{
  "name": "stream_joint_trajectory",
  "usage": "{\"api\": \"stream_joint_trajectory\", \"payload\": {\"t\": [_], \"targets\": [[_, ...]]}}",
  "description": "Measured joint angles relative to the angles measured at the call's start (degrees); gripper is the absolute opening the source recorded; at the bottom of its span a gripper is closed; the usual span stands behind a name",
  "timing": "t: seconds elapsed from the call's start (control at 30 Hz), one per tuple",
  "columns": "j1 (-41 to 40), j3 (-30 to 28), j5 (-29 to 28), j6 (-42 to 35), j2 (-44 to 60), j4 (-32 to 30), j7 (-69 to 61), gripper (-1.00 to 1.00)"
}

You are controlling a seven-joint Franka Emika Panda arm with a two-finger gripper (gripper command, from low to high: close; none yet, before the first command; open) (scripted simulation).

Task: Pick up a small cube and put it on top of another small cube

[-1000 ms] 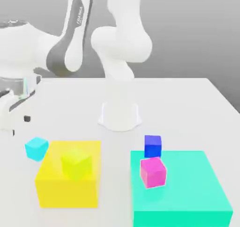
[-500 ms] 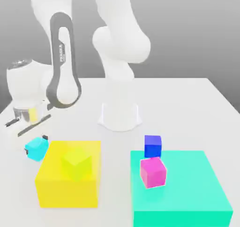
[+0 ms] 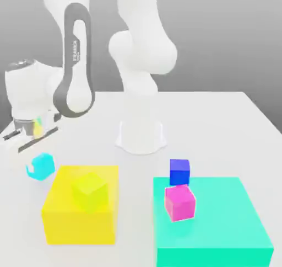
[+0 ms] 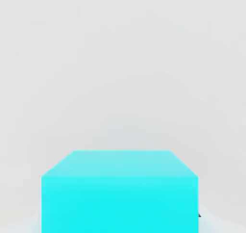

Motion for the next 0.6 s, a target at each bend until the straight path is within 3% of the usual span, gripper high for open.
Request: {"api": "stream_joint_trajectory", "payload": {"t": [0.23, 0.6], "targets": [[3.2, 7.6, -2.9, -11.5, -11.6, 0.0, 19.3, -1.0], [17.1, 23.5, 8.9, -27.8, -28.2, 0.5, 49.6, -1.0]]}}
